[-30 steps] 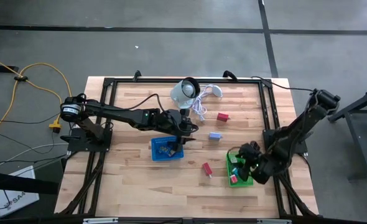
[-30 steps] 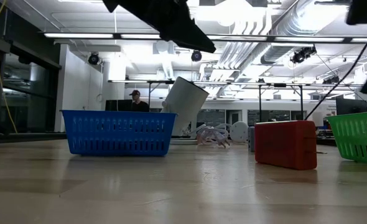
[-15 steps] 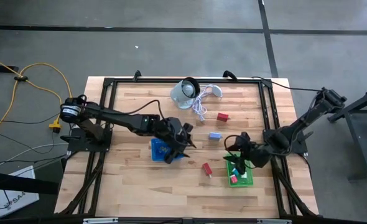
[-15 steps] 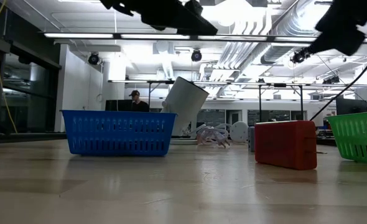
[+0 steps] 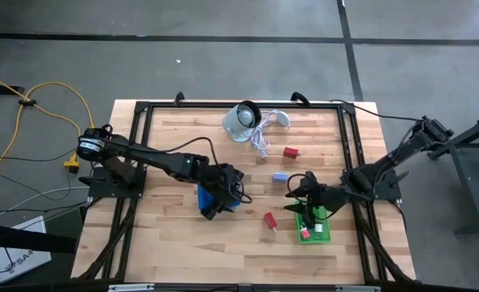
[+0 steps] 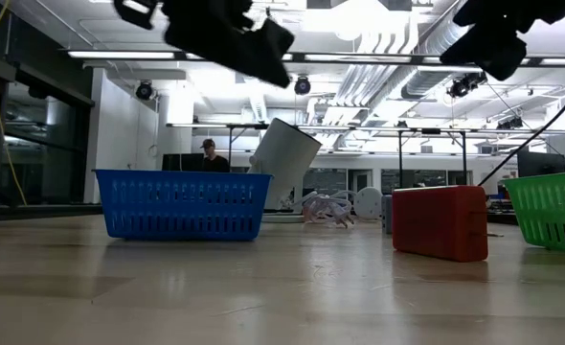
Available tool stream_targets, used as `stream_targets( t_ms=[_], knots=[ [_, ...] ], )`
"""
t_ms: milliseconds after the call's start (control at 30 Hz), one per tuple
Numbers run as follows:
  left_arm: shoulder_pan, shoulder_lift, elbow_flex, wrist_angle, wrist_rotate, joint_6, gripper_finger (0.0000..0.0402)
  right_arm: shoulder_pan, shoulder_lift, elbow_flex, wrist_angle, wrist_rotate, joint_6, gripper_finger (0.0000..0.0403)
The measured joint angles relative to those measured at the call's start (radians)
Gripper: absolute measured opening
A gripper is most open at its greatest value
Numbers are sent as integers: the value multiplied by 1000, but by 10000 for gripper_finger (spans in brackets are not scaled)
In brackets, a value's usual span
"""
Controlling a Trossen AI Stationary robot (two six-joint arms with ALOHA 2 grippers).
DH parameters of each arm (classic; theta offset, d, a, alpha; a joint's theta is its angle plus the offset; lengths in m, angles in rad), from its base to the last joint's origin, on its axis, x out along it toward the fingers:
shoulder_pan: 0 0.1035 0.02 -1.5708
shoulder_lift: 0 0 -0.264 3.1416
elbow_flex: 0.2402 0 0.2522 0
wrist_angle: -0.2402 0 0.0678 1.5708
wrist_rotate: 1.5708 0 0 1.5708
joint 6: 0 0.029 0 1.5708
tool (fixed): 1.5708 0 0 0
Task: Pick & Place Office items
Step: Put the bottom red charger adapter into the green bin
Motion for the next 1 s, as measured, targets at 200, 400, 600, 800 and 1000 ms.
stream_targets(
  t_ms=[200, 400, 600, 800, 1000],
  knots=[
    [-11, -93, 0, -104, -18, 27, 211, -8, 0, 0, 11, 16, 0, 192],
    [2, -214, 0, -166, -167, -91, 211, -7, 0, 0, 22, 29, 0, 192],
    [39, -292, 0, -325, -167, -215, 211, -7, 0, 0, 24, 28, 0, 192],
    [99, -325, -23, -380, -81, -256, 211, -6, 0, 0, 31, 27, 0, 192],
    [173, -400, -110, -349, 7, -256, 211, 11, 0, 0, 31, 25, 5, 192]
  ],
)
